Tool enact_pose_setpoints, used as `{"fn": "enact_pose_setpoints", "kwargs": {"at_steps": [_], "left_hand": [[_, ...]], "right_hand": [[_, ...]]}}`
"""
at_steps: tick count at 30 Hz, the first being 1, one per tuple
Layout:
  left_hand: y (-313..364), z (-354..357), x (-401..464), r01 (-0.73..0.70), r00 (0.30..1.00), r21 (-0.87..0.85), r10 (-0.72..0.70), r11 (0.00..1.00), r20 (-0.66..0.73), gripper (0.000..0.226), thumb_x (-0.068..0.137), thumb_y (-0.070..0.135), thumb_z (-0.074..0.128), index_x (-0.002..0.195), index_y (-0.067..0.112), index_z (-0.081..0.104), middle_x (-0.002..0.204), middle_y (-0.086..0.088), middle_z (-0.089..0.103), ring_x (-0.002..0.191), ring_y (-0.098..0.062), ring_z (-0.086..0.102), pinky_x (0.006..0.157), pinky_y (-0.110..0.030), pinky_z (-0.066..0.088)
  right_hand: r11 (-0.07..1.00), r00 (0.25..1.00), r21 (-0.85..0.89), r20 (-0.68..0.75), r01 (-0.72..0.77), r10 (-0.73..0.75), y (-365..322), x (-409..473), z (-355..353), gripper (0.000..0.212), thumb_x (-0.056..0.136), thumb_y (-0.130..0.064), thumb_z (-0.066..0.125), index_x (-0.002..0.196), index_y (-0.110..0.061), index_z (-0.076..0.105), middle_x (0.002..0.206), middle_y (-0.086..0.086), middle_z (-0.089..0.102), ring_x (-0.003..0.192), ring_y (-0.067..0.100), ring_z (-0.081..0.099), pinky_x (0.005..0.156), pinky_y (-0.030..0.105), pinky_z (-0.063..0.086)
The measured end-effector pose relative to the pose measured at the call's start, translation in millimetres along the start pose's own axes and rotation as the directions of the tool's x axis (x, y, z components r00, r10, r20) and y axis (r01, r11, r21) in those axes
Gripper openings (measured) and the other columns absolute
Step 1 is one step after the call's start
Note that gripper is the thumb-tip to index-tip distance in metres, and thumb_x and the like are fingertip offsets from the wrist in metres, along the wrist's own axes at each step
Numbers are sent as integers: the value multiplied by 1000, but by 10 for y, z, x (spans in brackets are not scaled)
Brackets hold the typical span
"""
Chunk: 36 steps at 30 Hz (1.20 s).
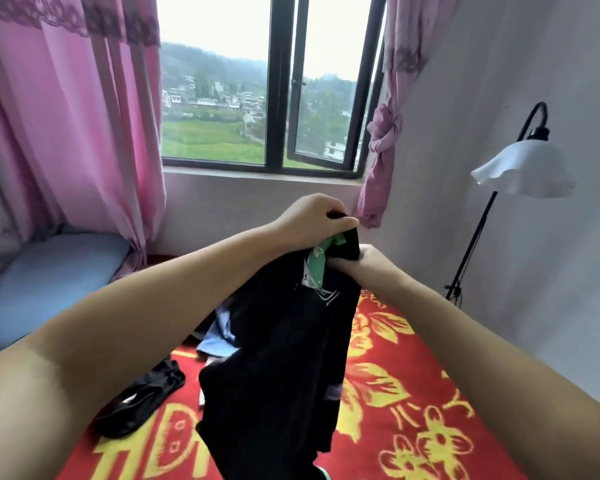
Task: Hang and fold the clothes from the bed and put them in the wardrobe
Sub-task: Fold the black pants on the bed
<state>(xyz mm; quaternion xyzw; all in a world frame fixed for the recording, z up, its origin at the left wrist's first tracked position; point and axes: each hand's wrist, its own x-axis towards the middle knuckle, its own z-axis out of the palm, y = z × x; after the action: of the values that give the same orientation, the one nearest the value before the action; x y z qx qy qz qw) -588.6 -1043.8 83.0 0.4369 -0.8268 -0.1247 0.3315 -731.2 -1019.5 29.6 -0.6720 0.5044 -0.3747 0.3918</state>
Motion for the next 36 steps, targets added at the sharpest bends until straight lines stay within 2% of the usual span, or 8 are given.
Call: {"fn": "enact_pose_setpoints", "kwargs": {"at_steps": [3, 7, 12, 15, 21, 26, 31, 36], "left_hand": [[-234, 15, -98, 24, 993, 23, -21, 999, -117, 24, 90, 40, 60, 96, 18, 63, 94, 1, 62, 91, -17, 57, 85, -35, 47], [-624, 311, -649, 88, 982, -163, -112, 983, -149, 83, 83, 56, 60, 149, 22, 22, 144, 7, 31, 135, -7, 28, 112, -28, 23], [-825, 900, -1261, 396, 899, -428, -247, 813, 362, 61, 91, 24, 64, 142, 24, 30, 130, 21, 46, 112, 16, 48, 94, -6, 39], [-880, 994, -1144, 474, 881, -479, -398, 739, 257, 24, 98, 20, 53, 112, 3, 62, 92, 2, 65, 77, -1, 62, 67, -12, 49], [-820, 460, -724, 322, 927, -491, -374, 809, -7, 23, 97, 17, 54, 98, 0, 68, 91, -13, 69, 81, -19, 60, 83, -41, 51], [-295, 233, -276, 109, 994, -250, -109, 962, 15, 21, 95, 21, 58, 87, 5, 69, 83, -10, 70, 72, -10, 57, 73, -31, 45], [178, 66, -8, -78, 996, -47, 80, 996, 44, 35, 83, 34, 70, 56, 20, 53, 54, 9, 50, 52, -5, 42, 54, -17, 34], [-194, -3, -201, 63, 987, -65, -52, 996, 153, 33, 80, 40, 73, 101, 17, 64, 93, 3, 69, 86, -11, 64, 82, -33, 53]], "right_hand": [[995, 993, 99, -116, 2, 10, -56, 68, -29, 12, 92, -5, 56, 94, 0, 67, 82, 9, 70, 71, 17, 67, 62, 20, 55], [967, 966, 253, -251, 0, 66, -226, 160, -75, 14, 92, -10, 57, 85, -1, 66, 69, 8, 69, 60, 18, 67, 50, 23, 53], [823, 947, 568, -266, 3, 180, -447, 258, -207, 8, 92, -7, 58, 90, -2, 64, 64, 7, 70, 56, 18, 68, 50, 25, 54], [816, 947, 578, -262, -1, 187, -493, 326, -334, 9, 88, -9, 65, 92, -2, 66, 68, 7, 72, 61, 20, 69, 55, 27, 55], [988, 829, 21, -541, -154, 141, -80, 213, -892, 47, 93, -19, 59, 137, -12, 42, 125, 11, 50, 101, 22, 56, 78, 30, 43], [894, 998, -444, 11, 63, -65, -63, -85, -626, 103, 84, -36, 71, 154, -27, -4, 158, 0, 10, 147, 17, 6, 116, 35, 15], [972, 984, -153, 25, 176, -174, -117, 21, -254, 23, 86, -11, 68, 110, -10, 67, 99, 6, 71, 94, 19, 68, 84, 30, 55], [979, 980, 45, 20, 199, -200, -281, 44, -444, 13, 93, -11, 59, 97, -7, 71, 78, 1, 74, 73, 13, 70, 64, 21, 54]]}}
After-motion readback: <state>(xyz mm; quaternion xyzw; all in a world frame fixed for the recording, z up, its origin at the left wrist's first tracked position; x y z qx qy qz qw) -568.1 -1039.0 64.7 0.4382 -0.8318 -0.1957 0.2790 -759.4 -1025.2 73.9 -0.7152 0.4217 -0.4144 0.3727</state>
